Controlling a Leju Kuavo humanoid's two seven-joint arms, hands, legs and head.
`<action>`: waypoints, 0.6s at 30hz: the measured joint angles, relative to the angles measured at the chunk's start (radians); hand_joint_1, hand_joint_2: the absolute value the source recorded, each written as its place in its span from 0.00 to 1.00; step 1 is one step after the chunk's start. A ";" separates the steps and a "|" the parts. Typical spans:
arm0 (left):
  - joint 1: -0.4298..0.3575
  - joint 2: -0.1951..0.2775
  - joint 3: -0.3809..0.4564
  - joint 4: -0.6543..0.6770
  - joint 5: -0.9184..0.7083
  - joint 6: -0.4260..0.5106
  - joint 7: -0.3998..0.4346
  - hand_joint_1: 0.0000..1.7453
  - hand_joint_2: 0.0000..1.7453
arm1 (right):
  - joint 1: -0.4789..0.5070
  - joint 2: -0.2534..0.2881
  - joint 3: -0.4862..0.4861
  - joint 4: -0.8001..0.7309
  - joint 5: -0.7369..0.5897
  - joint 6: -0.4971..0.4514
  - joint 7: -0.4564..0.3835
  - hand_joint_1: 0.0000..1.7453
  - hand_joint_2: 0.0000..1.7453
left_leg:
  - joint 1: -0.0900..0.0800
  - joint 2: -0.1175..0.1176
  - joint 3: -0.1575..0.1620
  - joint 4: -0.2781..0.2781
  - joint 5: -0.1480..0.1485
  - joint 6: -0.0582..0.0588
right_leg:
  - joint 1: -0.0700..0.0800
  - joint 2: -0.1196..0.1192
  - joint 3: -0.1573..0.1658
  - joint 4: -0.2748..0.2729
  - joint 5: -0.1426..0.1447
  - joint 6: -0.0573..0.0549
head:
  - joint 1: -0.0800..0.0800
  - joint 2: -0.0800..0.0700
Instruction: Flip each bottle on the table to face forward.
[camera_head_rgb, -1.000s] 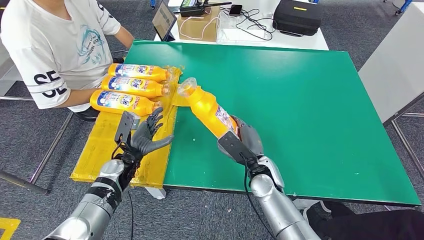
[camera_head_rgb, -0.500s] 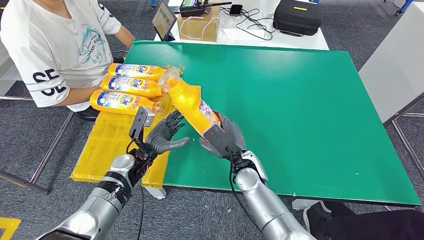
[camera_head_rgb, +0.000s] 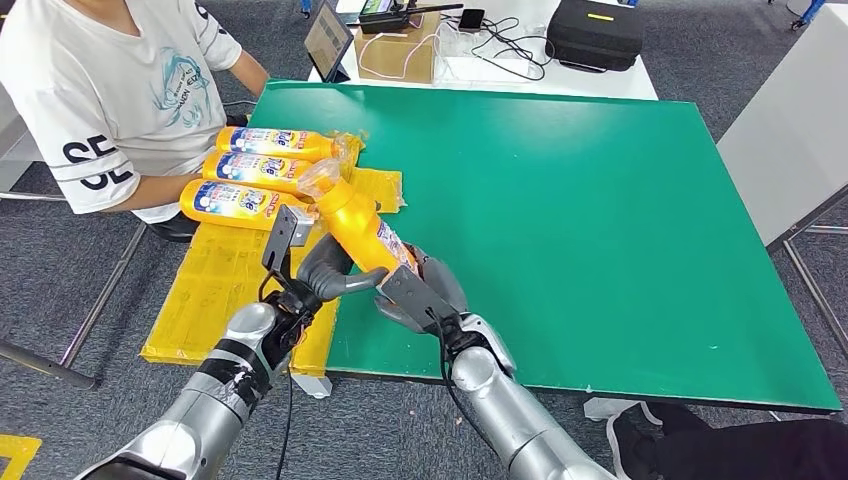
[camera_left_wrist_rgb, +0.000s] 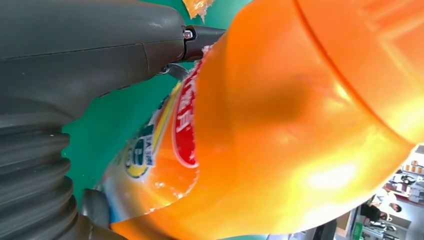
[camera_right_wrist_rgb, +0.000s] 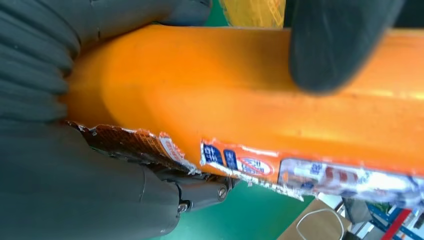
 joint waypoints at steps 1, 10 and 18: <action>0.000 0.000 0.000 0.000 0.003 0.000 0.000 0.00 1.00 | 0.000 0.002 0.004 0.004 0.002 0.000 0.002 1.00 1.00 | 0.000 0.000 0.000 0.000 0.000 0.000 | 0.000 0.000 0.000 0.000 0.000 0.000 | 0.000 0.000; 0.011 0.001 0.000 -0.002 0.019 -0.003 -0.002 0.00 1.00 | -0.013 0.011 0.035 0.038 0.027 0.002 0.009 1.00 1.00 | 0.000 0.000 0.000 0.000 0.000 0.000 | 0.000 0.000 0.000 0.000 0.000 0.000 | 0.000 0.000; 0.012 0.001 0.000 -0.003 0.042 -0.009 0.004 0.09 1.00 | -0.034 0.012 0.056 0.056 0.049 -0.003 0.016 0.98 1.00 | 0.000 0.000 0.000 0.000 0.000 0.000 | 0.000 0.000 0.000 0.000 0.000 0.000 | 0.000 0.000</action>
